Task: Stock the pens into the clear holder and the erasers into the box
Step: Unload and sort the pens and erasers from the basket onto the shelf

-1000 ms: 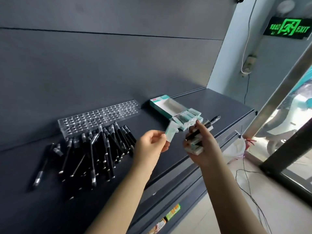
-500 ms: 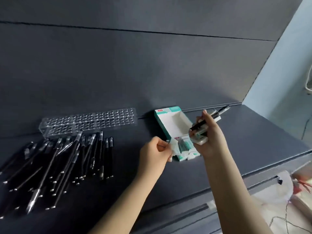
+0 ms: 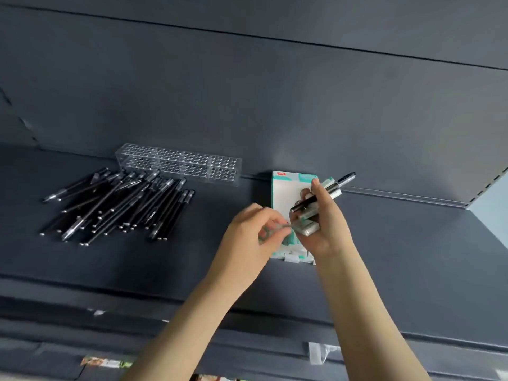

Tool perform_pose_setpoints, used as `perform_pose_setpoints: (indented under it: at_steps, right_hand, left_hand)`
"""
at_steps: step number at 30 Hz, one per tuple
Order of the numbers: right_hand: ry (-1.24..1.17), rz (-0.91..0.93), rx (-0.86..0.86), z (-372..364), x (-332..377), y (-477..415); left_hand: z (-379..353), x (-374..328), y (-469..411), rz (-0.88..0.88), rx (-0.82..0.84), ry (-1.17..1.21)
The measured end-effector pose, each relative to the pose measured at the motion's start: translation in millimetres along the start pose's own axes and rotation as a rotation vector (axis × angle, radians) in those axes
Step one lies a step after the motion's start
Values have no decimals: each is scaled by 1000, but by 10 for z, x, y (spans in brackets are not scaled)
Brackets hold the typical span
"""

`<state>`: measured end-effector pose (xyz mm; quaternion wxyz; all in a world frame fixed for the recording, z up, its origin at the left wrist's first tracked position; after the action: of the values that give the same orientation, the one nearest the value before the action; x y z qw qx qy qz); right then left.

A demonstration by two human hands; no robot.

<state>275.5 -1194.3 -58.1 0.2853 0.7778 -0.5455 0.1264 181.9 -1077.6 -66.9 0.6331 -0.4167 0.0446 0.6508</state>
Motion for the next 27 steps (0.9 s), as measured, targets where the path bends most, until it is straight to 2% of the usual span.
perform_pose_setpoints:
  at_steps: [4, 12, 15, 18, 22, 24, 27]
  right_hand:
    - [-19, -30, 47, 20, 59, 118]
    - [-99, -100, 81, 126, 196, 140]
    - [-126, -40, 57, 144, 268, 123]
    - [-118, -38, 60, 161, 292, 90]
    - [-205, -9, -8, 216, 290, 45]
    - [-199, -6, -28, 258, 314, 32]
    - [-90, -27, -48, 307, 341, 29]
  left_hand:
    - [-75, -177, -37, -169, 58, -21]
    - [-214, -238, -153, -212, 54, -21]
    - [-194, -200, -184, -125, 29, 132]
    - [-175, -165, -186, 102, 96, 292]
    - [-118, -70, -198, 264, 101, 391]
    - [-73, -15, -249, 299, 110, 375]
    - [-94, 86, -336, 290, 253, 192]
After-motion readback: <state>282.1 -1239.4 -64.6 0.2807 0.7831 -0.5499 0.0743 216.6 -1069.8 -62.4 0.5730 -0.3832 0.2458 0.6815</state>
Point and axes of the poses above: each hand's wrist, its own y-axis away from the middle knuckle, its own z-axis out of the back of the hand, x = y × z, the point moved 1 cm from there along -y, towards the middle knuckle, and after that the axes turned 15 degrees about -y, right-handed, at the moved point
